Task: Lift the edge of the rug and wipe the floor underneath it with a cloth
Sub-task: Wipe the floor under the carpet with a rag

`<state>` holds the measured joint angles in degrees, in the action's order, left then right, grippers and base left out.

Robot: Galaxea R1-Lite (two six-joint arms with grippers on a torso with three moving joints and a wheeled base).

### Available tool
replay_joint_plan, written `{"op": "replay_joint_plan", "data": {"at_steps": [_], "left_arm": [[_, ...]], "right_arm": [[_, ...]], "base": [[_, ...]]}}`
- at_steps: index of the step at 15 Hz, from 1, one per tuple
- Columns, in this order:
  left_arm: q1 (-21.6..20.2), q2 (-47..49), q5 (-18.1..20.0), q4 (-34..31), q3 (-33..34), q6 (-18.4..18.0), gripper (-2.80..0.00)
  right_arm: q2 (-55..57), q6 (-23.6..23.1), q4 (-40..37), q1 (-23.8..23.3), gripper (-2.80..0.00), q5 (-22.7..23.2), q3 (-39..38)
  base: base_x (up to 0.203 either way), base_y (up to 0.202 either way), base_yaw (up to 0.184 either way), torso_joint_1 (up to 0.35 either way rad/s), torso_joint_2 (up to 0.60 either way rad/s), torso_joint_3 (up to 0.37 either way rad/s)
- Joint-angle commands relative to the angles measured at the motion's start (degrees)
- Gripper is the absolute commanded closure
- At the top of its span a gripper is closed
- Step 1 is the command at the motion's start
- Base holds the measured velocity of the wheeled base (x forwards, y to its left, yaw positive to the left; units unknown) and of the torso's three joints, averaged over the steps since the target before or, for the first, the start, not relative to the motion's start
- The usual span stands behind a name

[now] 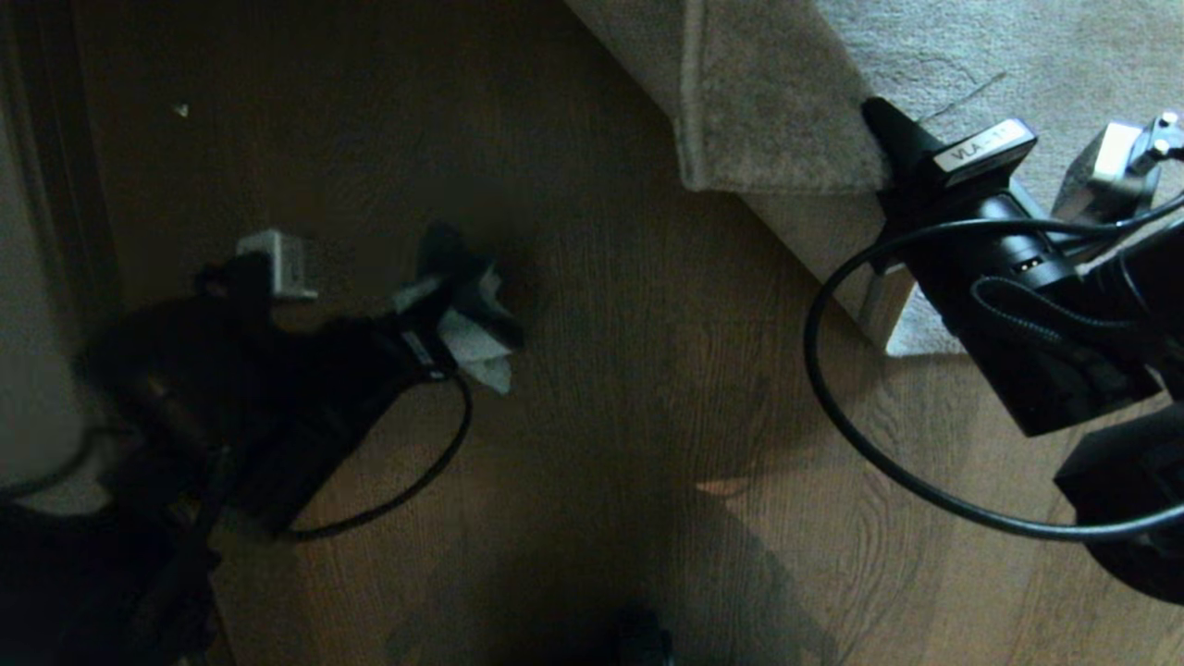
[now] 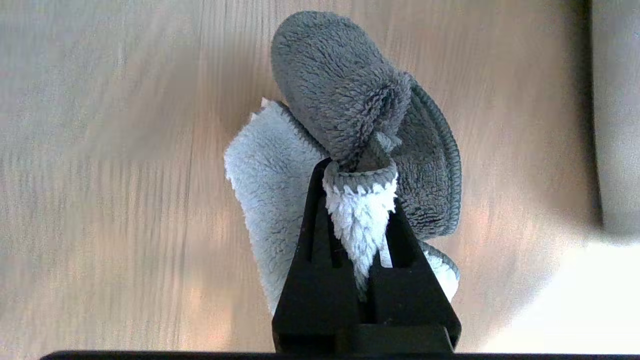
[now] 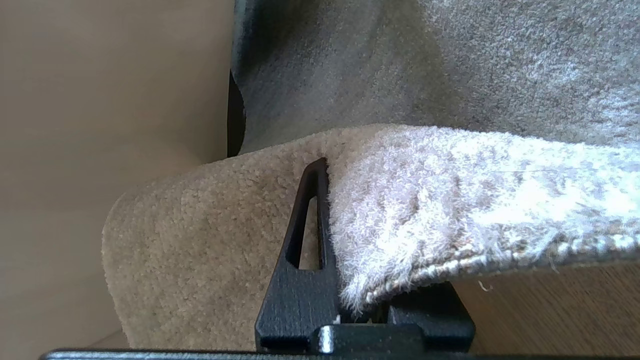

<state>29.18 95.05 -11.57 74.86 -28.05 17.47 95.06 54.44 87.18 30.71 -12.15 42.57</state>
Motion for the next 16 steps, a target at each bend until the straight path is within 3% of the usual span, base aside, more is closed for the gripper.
{"op": "replay_joint_plan", "data": {"at_steps": [1,5,9,16], "left_arm": [[3.5,-3.9,0.0,0.3,6.2,0.1,0.00],[12.9,1.3,1.4,0.2,6.5,-0.3,0.00],[20.5,9.3,2.6,0.4,1.2,-1.8,0.00],[21.9,21.9,2.2,0.6,-17.4,-1.6,0.00]], "right_arm": [[-0.1,0.2,2.8,-0.2,0.00,-0.2,0.1],[-0.5,0.2,2.8,-1.3,0.00,-0.1,0.0],[-0.5,0.2,2.8,-1.9,0.00,-0.1,-0.2],[-0.4,0.2,2.8,-4.1,0.00,-0.2,-0.4]], "base": [[0.000,0.000,0.000,0.000,0.00,0.000],[0.000,0.000,0.000,0.000,0.00,0.000],[0.000,0.000,0.000,0.000,0.00,0.000],[0.000,0.000,0.000,0.000,0.00,0.000]]}}
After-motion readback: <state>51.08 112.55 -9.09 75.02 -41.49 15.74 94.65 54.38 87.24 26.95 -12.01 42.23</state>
